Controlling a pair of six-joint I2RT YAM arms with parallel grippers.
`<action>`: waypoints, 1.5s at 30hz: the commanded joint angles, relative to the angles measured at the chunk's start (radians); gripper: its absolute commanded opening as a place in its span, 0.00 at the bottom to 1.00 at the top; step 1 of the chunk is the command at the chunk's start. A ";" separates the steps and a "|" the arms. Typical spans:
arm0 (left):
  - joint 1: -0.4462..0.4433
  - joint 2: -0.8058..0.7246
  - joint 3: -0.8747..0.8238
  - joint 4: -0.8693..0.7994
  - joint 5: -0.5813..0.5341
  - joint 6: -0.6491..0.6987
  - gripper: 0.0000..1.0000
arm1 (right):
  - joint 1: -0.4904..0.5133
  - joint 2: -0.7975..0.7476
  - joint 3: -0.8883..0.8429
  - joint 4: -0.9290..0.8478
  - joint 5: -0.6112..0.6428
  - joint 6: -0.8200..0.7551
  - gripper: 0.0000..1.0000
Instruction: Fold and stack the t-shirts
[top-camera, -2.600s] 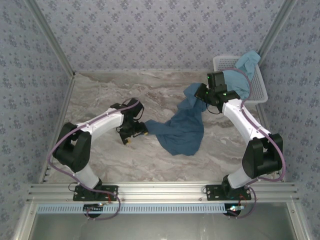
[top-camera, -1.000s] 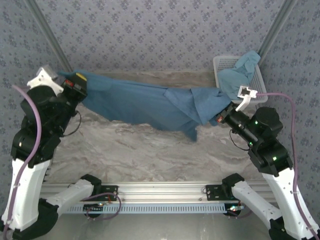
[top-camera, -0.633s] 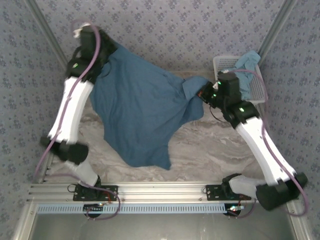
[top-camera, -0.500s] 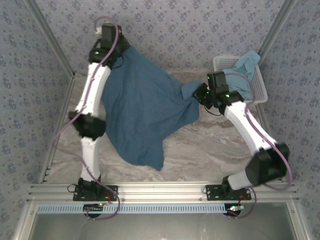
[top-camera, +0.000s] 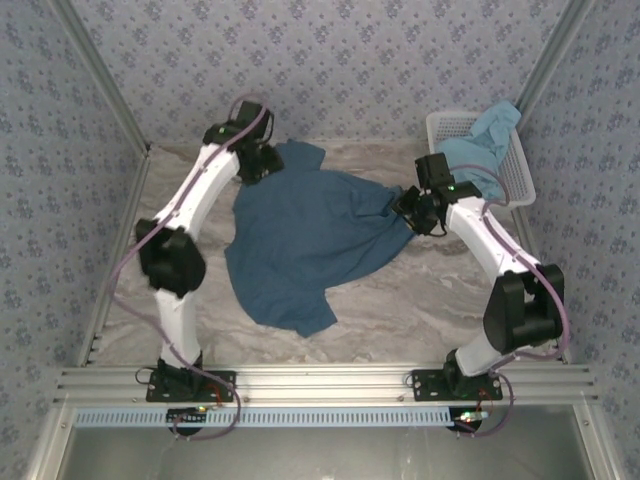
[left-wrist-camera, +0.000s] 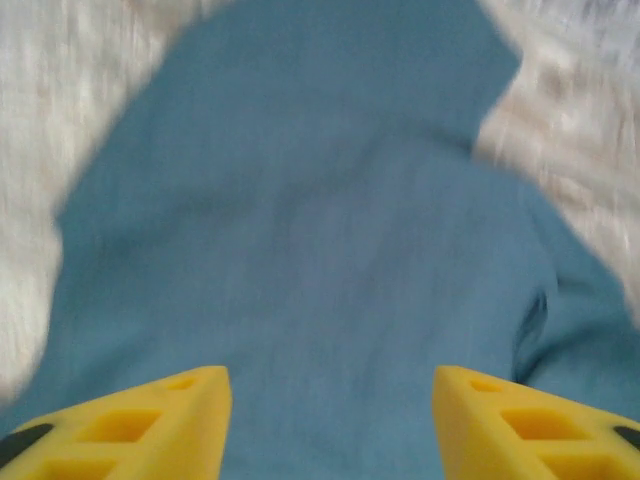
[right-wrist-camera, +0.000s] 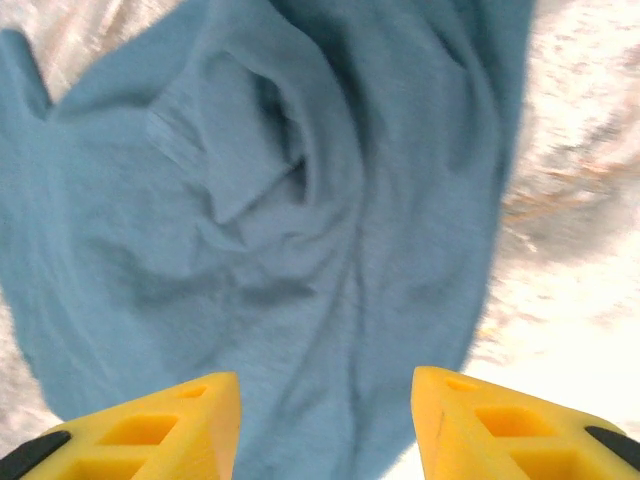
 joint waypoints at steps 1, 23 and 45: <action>0.013 -0.223 -0.383 0.050 0.124 -0.128 0.49 | -0.005 -0.064 -0.123 -0.111 0.047 -0.084 0.48; -0.083 -0.375 -1.079 0.163 0.192 -0.206 0.25 | 0.079 0.192 -0.109 0.069 -0.073 -0.149 0.30; -0.082 -0.586 -1.174 0.088 0.313 -0.201 0.22 | 0.544 0.357 0.058 -0.113 -0.299 -0.179 0.41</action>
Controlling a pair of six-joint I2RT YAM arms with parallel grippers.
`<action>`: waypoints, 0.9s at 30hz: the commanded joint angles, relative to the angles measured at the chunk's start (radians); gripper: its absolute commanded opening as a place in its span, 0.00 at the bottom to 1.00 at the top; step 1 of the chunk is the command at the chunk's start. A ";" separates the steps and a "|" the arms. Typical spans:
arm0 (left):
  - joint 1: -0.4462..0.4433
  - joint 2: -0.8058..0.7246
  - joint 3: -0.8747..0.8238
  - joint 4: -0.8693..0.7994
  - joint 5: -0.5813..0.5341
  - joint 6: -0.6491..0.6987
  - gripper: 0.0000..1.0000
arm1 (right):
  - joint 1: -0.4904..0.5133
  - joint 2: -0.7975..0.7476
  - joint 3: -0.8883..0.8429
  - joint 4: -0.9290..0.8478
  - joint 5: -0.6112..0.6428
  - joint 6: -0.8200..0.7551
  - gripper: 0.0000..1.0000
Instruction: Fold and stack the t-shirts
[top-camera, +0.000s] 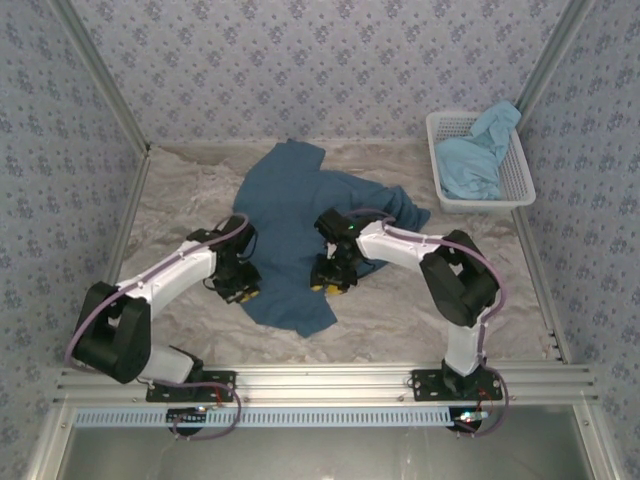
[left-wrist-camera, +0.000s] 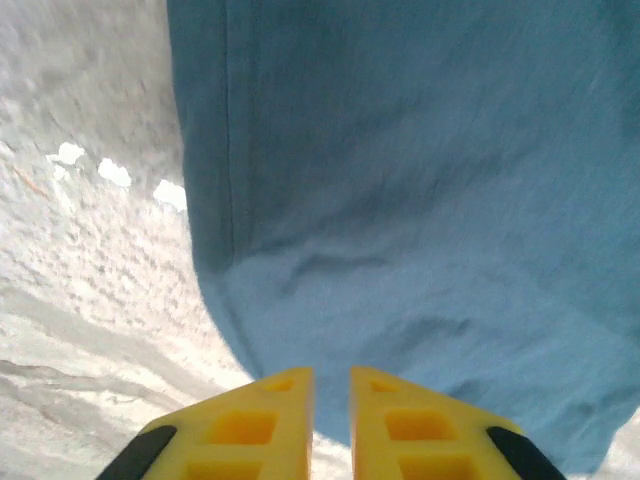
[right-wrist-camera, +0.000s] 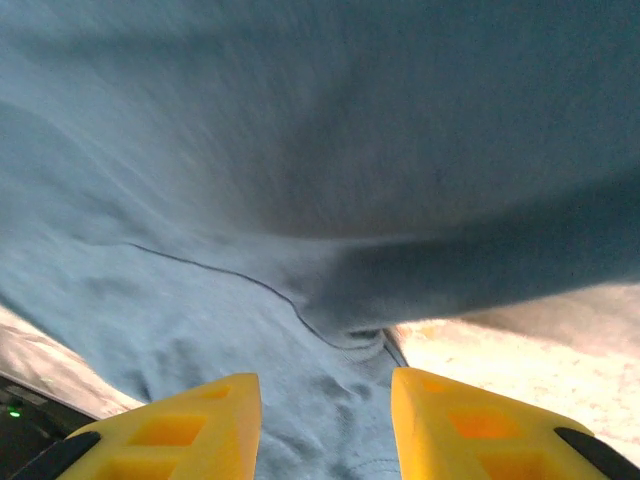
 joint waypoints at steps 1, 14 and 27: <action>-0.011 -0.030 -0.088 -0.032 0.131 -0.024 0.26 | 0.017 -0.002 0.043 -0.134 0.004 -0.038 0.42; -0.062 0.052 -0.200 0.234 0.072 -0.154 0.13 | 0.046 0.048 0.016 0.009 -0.002 0.016 0.07; -0.032 -0.212 -0.042 -0.026 -0.077 -0.111 0.00 | -0.004 -0.108 0.043 -0.062 0.044 0.000 0.00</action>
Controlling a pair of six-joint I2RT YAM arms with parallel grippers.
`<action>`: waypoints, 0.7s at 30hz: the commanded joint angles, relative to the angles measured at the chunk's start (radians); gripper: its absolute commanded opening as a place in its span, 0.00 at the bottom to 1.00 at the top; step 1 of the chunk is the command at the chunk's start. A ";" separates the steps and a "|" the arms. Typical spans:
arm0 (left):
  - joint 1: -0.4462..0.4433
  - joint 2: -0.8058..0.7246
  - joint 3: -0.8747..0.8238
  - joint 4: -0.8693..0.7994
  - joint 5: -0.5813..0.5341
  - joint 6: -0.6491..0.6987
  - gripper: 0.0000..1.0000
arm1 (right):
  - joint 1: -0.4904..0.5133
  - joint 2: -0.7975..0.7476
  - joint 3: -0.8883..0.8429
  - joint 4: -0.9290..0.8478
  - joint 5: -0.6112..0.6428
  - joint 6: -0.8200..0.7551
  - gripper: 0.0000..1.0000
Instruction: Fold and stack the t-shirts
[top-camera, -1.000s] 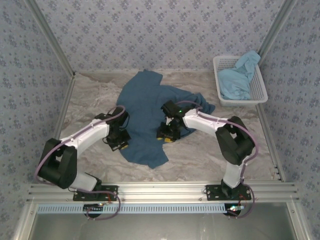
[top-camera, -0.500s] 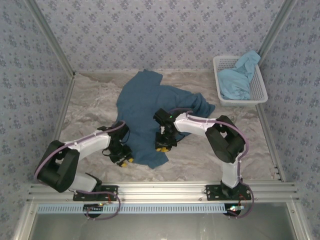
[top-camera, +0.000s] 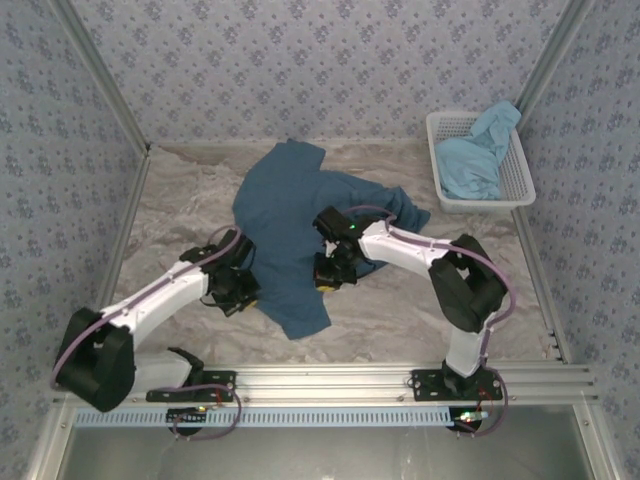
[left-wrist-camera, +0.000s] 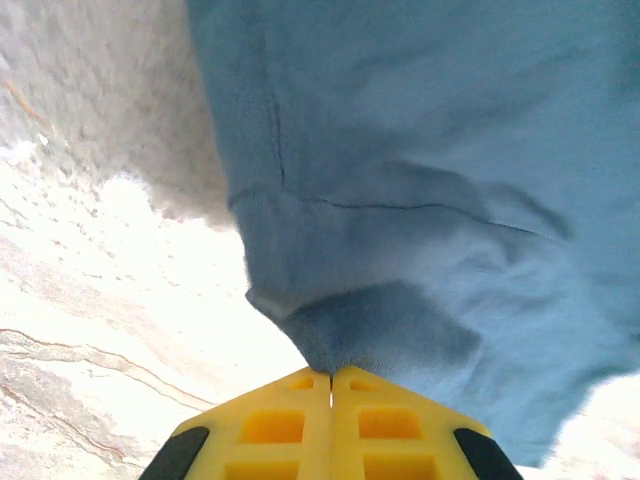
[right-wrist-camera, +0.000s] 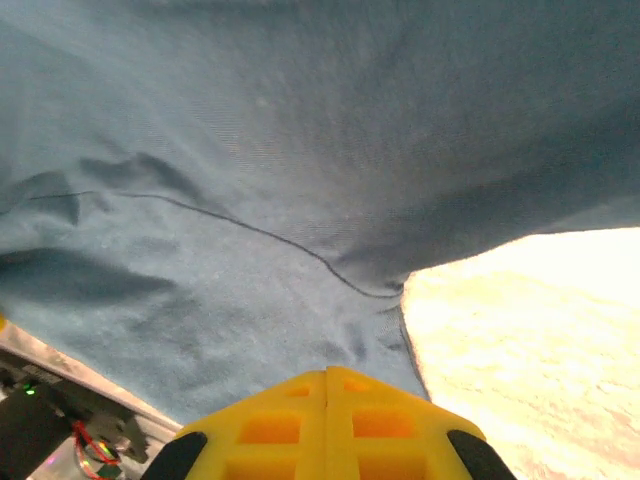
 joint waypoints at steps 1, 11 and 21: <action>0.021 -0.047 0.059 -0.104 -0.029 0.028 0.00 | -0.015 -0.029 0.041 -0.058 0.022 -0.013 0.00; 0.062 0.033 0.191 -0.168 0.026 0.070 0.00 | 0.044 0.069 0.039 -0.023 -0.020 0.001 0.41; 0.080 0.155 0.231 -0.112 0.047 0.130 0.00 | 0.055 0.226 0.103 0.032 0.015 0.037 0.35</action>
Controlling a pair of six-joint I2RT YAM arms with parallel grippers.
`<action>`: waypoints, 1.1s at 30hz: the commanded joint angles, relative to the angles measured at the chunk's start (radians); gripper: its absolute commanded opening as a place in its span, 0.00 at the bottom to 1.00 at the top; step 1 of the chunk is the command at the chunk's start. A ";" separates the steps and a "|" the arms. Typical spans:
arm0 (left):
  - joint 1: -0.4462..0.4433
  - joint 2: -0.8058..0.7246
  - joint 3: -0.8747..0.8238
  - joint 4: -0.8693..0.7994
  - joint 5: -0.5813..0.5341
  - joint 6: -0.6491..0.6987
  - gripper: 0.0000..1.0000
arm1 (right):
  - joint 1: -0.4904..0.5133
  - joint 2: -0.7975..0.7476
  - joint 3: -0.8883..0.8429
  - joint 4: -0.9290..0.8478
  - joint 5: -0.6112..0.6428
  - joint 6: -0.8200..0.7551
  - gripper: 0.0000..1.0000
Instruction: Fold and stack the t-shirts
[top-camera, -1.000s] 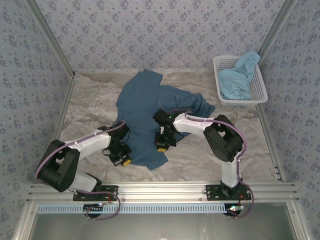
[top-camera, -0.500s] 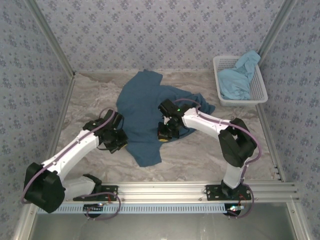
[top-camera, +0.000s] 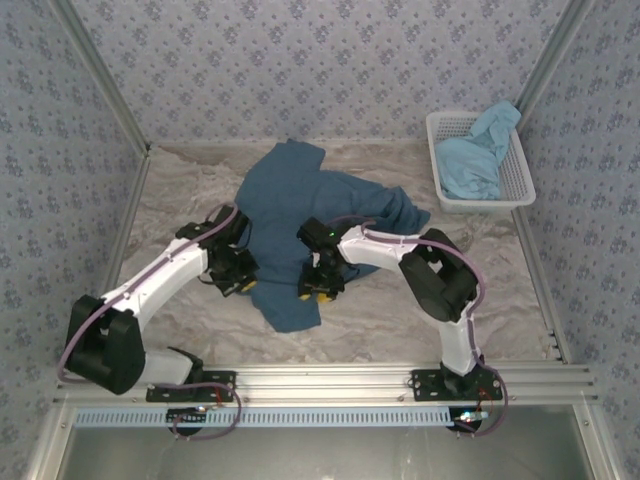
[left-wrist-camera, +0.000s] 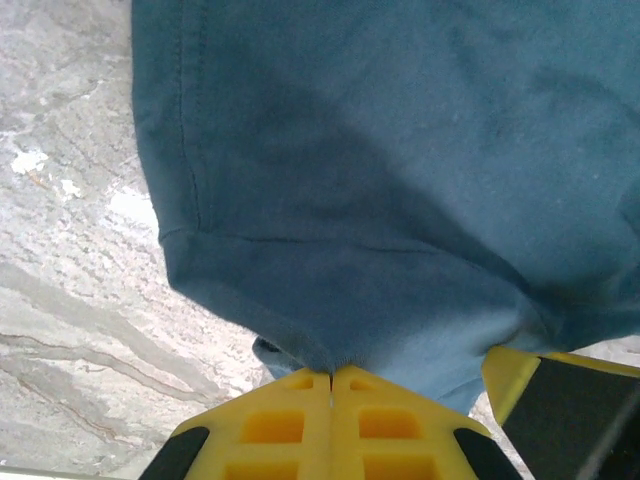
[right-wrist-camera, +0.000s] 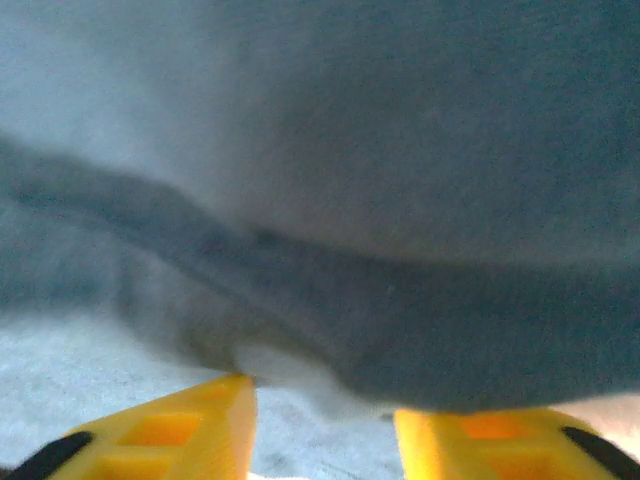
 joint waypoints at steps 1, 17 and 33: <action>0.011 0.031 0.041 0.010 0.019 0.044 0.00 | -0.014 0.043 0.035 0.012 0.042 0.014 0.27; 0.019 0.409 0.228 0.204 -0.011 0.152 0.00 | -0.203 -0.012 0.079 -0.093 0.057 -0.046 0.00; -0.128 0.174 0.003 0.192 0.055 0.001 0.52 | -0.281 0.044 0.171 -0.100 0.023 -0.077 0.21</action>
